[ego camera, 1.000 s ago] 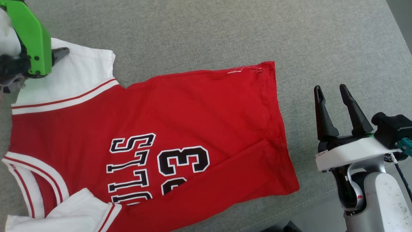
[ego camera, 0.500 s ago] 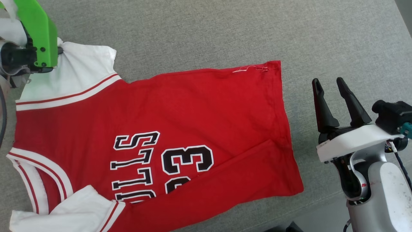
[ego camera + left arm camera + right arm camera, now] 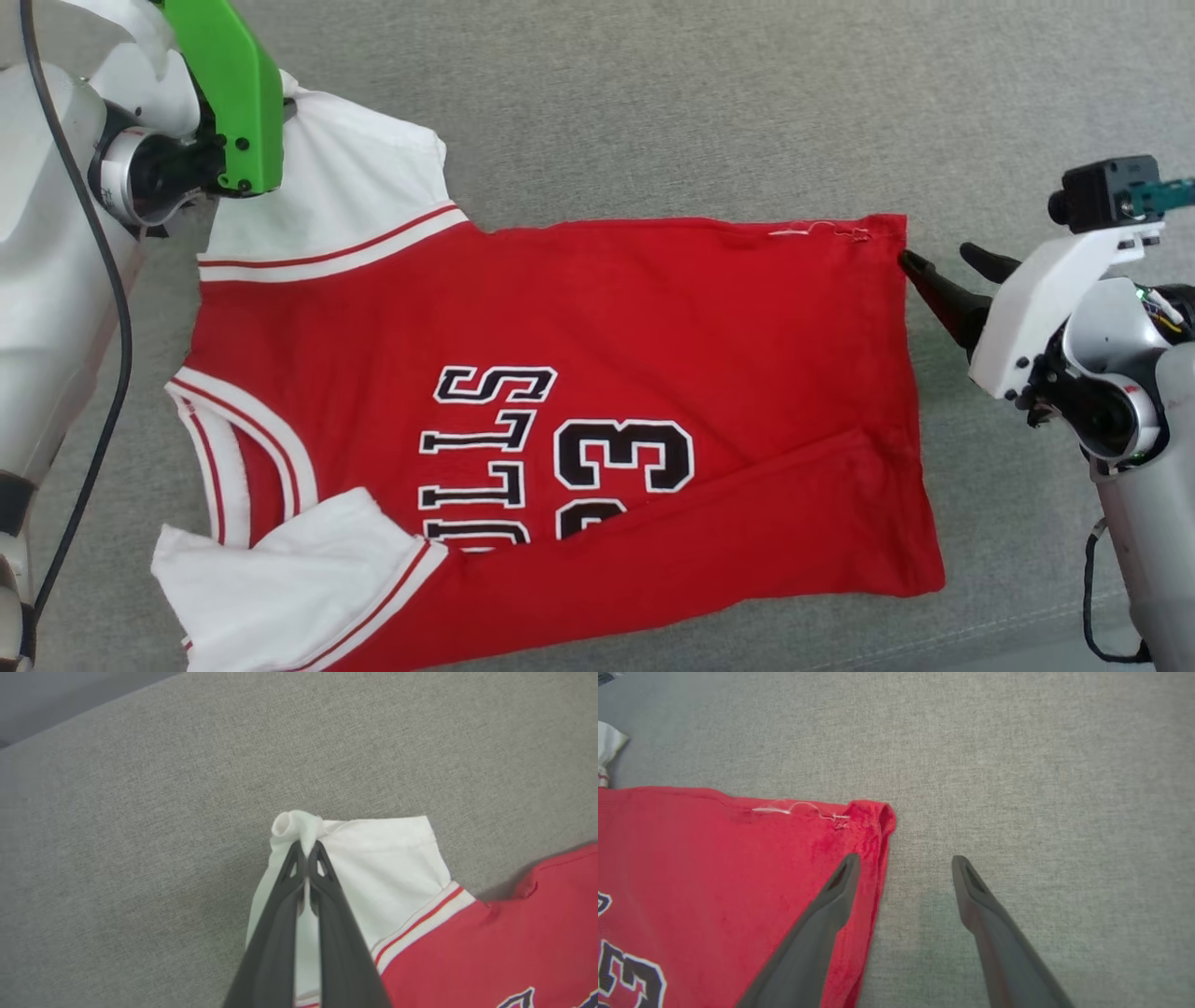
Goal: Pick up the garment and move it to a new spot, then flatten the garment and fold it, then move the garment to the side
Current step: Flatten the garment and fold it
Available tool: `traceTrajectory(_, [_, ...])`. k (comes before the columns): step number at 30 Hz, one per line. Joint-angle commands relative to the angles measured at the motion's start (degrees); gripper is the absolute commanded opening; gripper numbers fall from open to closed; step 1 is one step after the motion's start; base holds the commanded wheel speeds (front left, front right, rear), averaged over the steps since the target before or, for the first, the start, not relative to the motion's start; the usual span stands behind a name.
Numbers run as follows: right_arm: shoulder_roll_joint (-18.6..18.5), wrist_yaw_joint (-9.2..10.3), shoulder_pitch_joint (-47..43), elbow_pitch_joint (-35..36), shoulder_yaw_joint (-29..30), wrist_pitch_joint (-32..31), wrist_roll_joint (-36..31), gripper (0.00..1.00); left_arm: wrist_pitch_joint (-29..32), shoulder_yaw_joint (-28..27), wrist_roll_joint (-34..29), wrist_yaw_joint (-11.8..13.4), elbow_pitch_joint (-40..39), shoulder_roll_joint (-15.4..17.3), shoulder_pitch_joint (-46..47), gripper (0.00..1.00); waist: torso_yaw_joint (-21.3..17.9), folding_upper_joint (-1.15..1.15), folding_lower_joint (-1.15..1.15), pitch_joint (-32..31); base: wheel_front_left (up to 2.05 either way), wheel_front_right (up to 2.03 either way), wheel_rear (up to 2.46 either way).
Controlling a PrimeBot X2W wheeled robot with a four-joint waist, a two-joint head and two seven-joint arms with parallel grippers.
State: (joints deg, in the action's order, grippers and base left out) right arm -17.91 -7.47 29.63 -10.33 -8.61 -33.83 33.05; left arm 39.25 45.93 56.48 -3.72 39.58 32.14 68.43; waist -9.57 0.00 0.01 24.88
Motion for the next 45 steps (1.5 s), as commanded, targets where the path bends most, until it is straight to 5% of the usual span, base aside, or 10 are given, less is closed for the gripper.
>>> traceTrajectory(1, [-0.20,-0.02,1.80,-0.31,-0.76,-1.86,0.43,1.00,-0.71,-0.06,-0.17,0.17,-0.89,-0.17,-0.88,0.00,2.73,0.00,-0.01,-1.40,0.00,0.00,0.00])
traceTrajectory(13, [-1.32,-0.02,9.47,-11.97,-5.57,-13.43,-1.20,1.00,-1.62,-0.15,-0.16,1.98,-9.02,-0.13,-1.73,0.00,7.03,0.00,-0.01,1.31,0.00,0.00,0.00])
traceTrajectory(15, [-0.60,-0.02,8.82,-15.17,-5.88,-17.97,-0.86,0.04,-1.71,-0.13,0.10,2.11,-10.37,0.59,-2.79,0.00,7.51,0.00,-0.01,1.37,0.00,0.00,0.00])
traceTrajectory(16, [-0.40,-0.02,8.76,-15.43,-5.68,-18.47,-0.61,0.00,-1.70,-0.12,0.15,2.12,-10.58,0.74,-2.98,0.00,7.58,0.00,-0.01,1.31,0.00,0.00,0.00])
traceTrajectory(34, [-1.04,-0.02,4.71,-5.55,3.10,-7.02,-3.86,0.00,-11.50,-3.23,2.22,3.80,-14.89,4.38,-13.19,0.00,10.03,0.00,-0.01,-7.20,0.00,0.00,0.00])
traceTrajectory(45, [0.39,-0.02,-10.69,-1.57,6.60,-4.09,-4.90,0.00,-20.45,-4.67,5.07,9.79,-25.82,8.53,-32.68,0.00,12.91,0.00,-0.01,-13.62,0.00,0.00,0.00])
